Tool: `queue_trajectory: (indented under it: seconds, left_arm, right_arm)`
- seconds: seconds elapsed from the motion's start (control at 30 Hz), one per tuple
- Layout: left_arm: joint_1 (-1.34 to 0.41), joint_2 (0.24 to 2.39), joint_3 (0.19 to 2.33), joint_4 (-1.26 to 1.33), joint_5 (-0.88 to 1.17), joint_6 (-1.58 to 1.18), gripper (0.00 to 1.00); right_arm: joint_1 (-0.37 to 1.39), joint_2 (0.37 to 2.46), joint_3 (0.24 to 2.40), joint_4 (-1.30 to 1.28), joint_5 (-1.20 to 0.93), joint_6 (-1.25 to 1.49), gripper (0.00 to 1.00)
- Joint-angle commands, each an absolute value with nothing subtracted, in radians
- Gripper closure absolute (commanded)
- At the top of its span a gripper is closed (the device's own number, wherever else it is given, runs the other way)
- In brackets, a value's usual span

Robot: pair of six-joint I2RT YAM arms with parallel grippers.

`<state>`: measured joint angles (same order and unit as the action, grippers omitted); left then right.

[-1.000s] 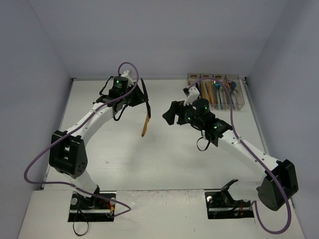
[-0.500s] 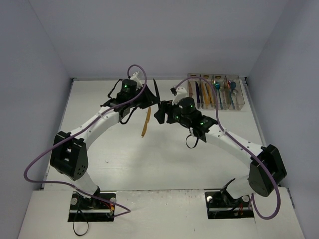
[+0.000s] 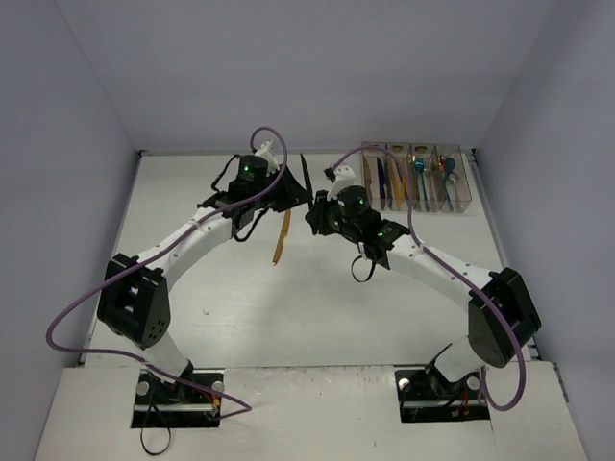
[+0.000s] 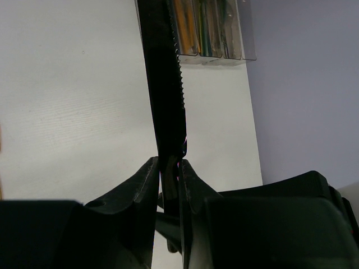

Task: Sort the eating utensils into containers

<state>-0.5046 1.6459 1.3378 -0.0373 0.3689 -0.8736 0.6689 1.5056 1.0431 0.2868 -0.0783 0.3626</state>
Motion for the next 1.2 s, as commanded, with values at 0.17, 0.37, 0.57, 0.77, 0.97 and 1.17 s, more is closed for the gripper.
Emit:
queue_trajectory:
  seconds: [0.17,0.37,0.57,0.77,0.97,1.17]
  left_arm:
    - [-0.511,1.588,1.350,-0.002,0.344,-0.795,0.99]
    - [-0.508,1.554,1.373,-0.174,0.190,-0.658,0.30]
    - [-0.460,1.475,1.429,-0.309,0.057,-0.521,0.21]
    - [-0.388,1.387,1.382,-0.394,0.009,-0.399,0.21]
    - [-0.343,1.323,1.262,-0.447,0.012,-0.340,0.21]
    - [-0.337,1.261,1.149,-0.469,0.009,-0.323,0.21]
  right_arm:
    - [0.671,1.489,1.075,0.369,-0.007,0.325,1.00]
    - [0.645,1.489,1.067,0.341,0.051,0.289,1.00]
    - [0.542,1.522,1.099,0.290,0.065,0.235,1.00]
    - [0.381,1.604,1.169,0.261,0.051,0.157,1.00]
    - [0.275,1.768,1.332,0.225,0.029,0.101,1.00]
    - [0.218,1.939,1.477,0.225,0.023,0.095,1.00]
